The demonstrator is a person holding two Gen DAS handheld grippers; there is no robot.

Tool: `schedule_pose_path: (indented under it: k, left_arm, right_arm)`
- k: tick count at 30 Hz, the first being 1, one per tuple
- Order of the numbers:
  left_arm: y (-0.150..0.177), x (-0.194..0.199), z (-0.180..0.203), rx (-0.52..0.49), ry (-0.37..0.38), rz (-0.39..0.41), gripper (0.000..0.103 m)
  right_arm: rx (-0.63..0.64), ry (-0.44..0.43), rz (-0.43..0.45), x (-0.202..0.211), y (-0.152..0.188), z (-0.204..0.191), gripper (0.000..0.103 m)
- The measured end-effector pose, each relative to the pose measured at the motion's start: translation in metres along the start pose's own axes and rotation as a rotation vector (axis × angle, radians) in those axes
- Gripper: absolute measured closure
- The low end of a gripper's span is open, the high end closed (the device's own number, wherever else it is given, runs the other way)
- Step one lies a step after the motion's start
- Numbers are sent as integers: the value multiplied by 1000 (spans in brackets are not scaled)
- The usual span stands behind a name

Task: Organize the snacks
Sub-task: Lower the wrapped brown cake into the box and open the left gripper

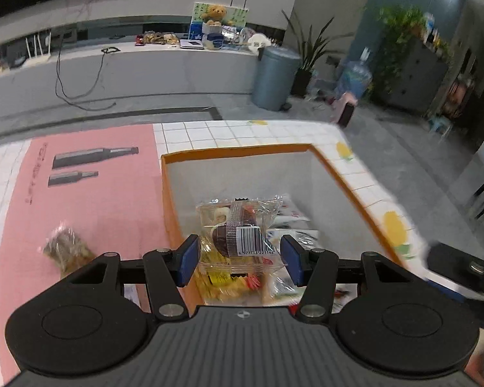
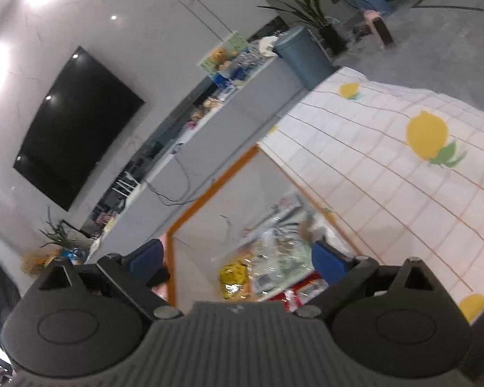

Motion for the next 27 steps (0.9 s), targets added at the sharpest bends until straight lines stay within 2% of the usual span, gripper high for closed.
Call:
schedule_pose_path:
  k: [4,8,10,12,13,15,17,23,27]
  left_arm:
    - [-3,-38,6,-44,-62,-54,41]
    - [-8,-60,2,-61,-179,-64,41]
    - [-11,-66,0,-67,-192,-58,41]
    - [-15,-65,0,-59,-185,-27,45]
    - [-17,-64,2,-58,-158,-1,41]
    - [-16,-60,4,-65,-117,15,10]
    - [-14,-52,1,-59,-112,24,11]
    - [-19,-8,-6,-44,-42,133,11]
    - [-19,21,-15,-45,-33,153,11]
  right_arm:
    - [-71,-99,-16,-4,3,-5,7]
    - [-70,-110,-1,-1,0,-9,7]
    - [-93,-103,-2,-2,0,-5,7]
    - [-98,-83,1,-3,0,-1,7]
    - [-94,-72,3,-3,0,-1,7]
    - [-86,-67,2,-4,0,-2,7]
    - [-82,-68,-1,-4,0,-2,7]
    - [-65,-28,-8,-7,3,-2,7]
    - [5,-33,-34,-14,7,-12,10]
Point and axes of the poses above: each gripper's, at about its wrist camera, not at the fingertips, and x roughly against the way its jaws point, z to its right, y to its underside, the point moved 9 cm from there along -x, roughly the way its jaws point, and after that the axes turned 9 degrees about x, right-handed, at the moved point
